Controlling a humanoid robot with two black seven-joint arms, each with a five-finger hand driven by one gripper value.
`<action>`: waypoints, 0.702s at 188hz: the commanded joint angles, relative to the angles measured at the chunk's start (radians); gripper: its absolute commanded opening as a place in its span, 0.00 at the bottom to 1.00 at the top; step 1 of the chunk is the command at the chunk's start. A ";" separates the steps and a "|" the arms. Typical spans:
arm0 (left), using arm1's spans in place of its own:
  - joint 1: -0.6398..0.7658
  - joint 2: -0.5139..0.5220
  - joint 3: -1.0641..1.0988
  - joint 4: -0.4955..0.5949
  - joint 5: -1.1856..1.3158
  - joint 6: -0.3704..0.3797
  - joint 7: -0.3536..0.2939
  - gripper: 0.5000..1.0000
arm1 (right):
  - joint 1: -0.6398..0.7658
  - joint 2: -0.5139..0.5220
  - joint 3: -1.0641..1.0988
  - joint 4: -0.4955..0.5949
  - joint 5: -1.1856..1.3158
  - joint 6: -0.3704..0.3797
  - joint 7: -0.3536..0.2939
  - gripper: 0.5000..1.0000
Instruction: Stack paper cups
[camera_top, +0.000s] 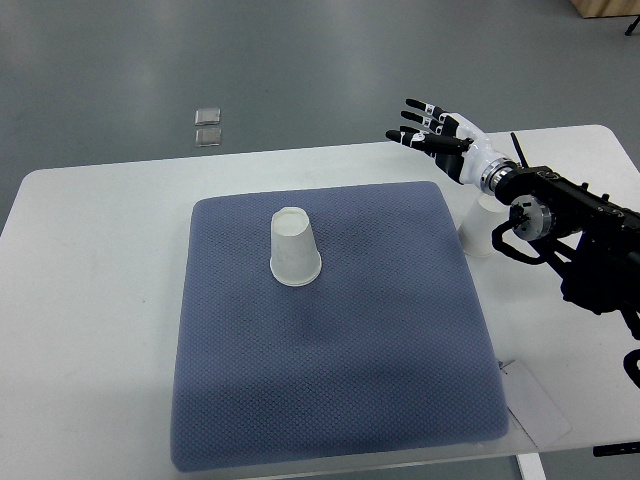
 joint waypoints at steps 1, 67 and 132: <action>0.000 0.000 -0.002 -0.001 0.000 -0.002 0.002 1.00 | -0.002 -0.002 0.000 0.000 0.000 0.000 0.000 0.83; 0.000 0.000 0.001 0.003 -0.005 0.000 0.003 1.00 | 0.003 -0.003 0.002 -0.003 0.000 0.000 0.000 0.83; 0.000 0.000 0.001 0.002 -0.005 0.000 0.003 1.00 | 0.005 -0.003 0.002 -0.004 0.000 0.006 0.002 0.83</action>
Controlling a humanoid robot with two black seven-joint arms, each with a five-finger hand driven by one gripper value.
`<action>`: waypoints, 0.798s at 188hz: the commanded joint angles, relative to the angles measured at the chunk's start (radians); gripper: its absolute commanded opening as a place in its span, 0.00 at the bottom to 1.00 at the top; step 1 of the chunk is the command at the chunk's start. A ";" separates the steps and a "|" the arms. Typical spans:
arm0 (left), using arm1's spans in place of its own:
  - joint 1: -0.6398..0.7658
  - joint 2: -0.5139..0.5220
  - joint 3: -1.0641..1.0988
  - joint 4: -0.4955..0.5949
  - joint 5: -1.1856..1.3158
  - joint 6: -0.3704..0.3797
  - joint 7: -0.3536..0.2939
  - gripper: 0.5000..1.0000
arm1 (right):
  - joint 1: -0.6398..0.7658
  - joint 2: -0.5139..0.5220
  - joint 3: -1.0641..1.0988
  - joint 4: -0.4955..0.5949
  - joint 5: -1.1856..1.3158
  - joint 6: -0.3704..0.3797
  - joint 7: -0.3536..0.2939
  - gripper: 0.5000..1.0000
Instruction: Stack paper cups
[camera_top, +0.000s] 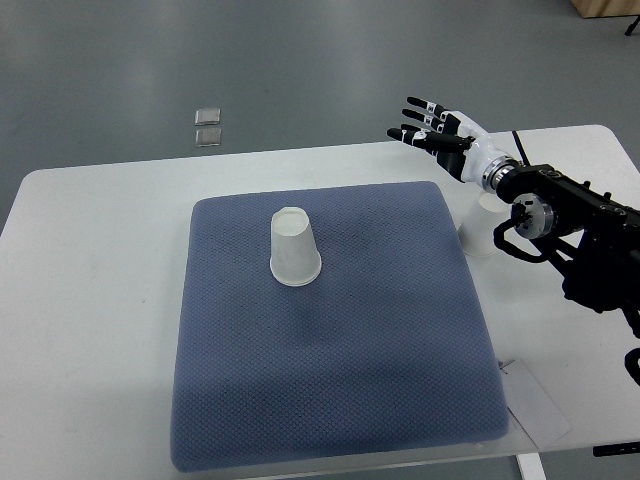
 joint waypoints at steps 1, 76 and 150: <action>0.000 0.000 0.001 0.001 0.000 0.000 0.000 1.00 | 0.000 0.000 0.000 0.000 0.000 -0.001 0.001 0.83; 0.000 0.000 0.000 0.000 0.000 0.000 0.000 1.00 | -0.003 0.002 0.002 -0.006 0.012 -0.010 0.093 0.83; 0.000 0.000 0.000 0.000 0.000 -0.001 0.000 1.00 | 0.002 -0.010 0.000 -0.037 0.012 0.050 0.077 0.83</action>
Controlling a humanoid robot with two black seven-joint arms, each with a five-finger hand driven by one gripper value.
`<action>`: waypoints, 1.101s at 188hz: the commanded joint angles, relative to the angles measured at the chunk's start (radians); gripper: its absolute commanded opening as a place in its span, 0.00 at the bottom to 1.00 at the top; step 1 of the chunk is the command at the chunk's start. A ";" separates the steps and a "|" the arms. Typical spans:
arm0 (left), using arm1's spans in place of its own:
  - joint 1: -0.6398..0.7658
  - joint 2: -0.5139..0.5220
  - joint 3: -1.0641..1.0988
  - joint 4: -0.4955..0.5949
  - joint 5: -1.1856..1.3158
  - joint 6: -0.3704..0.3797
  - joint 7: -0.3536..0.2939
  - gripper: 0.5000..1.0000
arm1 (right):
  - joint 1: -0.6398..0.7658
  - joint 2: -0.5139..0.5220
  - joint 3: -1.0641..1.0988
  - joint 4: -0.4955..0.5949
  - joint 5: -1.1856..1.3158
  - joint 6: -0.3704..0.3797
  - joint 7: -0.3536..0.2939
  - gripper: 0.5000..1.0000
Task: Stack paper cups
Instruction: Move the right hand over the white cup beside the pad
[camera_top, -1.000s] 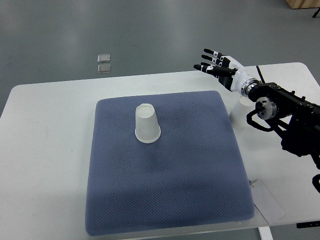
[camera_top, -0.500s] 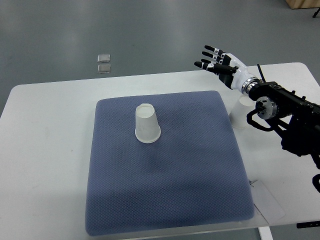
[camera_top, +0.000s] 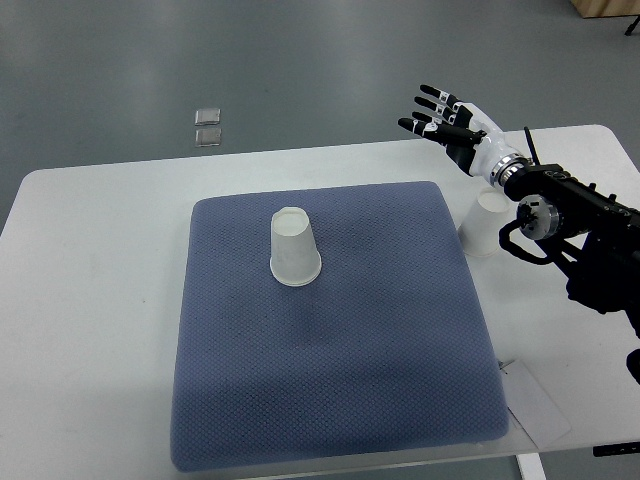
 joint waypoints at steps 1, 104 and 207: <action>0.000 0.000 0.000 0.000 0.000 0.000 0.000 1.00 | 0.004 -0.005 -0.001 -0.006 0.000 0.034 -0.003 0.83; 0.000 0.000 0.000 0.000 0.000 0.000 0.000 1.00 | 0.021 -0.046 -0.002 -0.018 0.000 0.106 -0.120 0.83; 0.000 0.000 0.000 0.000 0.000 0.000 0.000 1.00 | 0.104 -0.292 -0.107 0.125 -0.250 0.220 -0.114 0.83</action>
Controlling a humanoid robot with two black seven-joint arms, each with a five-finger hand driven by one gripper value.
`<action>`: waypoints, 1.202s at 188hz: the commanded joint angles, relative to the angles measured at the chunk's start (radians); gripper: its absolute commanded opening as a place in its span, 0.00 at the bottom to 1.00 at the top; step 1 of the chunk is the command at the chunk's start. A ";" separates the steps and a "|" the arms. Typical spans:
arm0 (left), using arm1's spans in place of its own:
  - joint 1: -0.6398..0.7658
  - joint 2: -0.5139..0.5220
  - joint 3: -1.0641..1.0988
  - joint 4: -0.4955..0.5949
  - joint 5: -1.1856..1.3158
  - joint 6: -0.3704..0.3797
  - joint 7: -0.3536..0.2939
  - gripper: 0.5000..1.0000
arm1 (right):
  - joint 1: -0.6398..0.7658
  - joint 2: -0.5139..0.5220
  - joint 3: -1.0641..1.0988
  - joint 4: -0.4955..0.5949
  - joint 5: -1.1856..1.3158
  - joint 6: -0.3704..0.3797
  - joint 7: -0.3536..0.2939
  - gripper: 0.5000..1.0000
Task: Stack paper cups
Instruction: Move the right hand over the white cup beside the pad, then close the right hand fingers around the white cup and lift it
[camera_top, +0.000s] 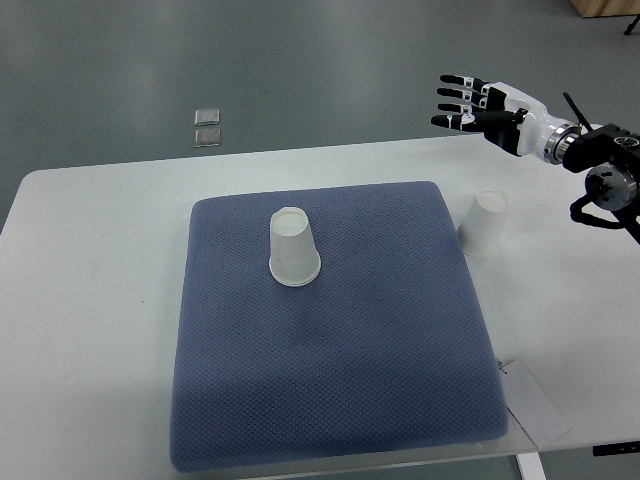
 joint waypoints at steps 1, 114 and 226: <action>0.000 0.000 0.000 0.000 0.000 0.001 0.000 1.00 | 0.037 -0.070 -0.044 0.045 -0.120 0.032 0.000 0.83; 0.000 0.000 0.000 0.000 0.000 -0.001 0.000 1.00 | 0.153 -0.205 -0.267 0.212 -0.920 0.075 0.034 0.83; 0.000 0.000 0.000 0.000 0.000 -0.001 0.000 1.00 | 0.168 -0.113 -0.486 0.140 -1.024 -0.078 0.047 0.82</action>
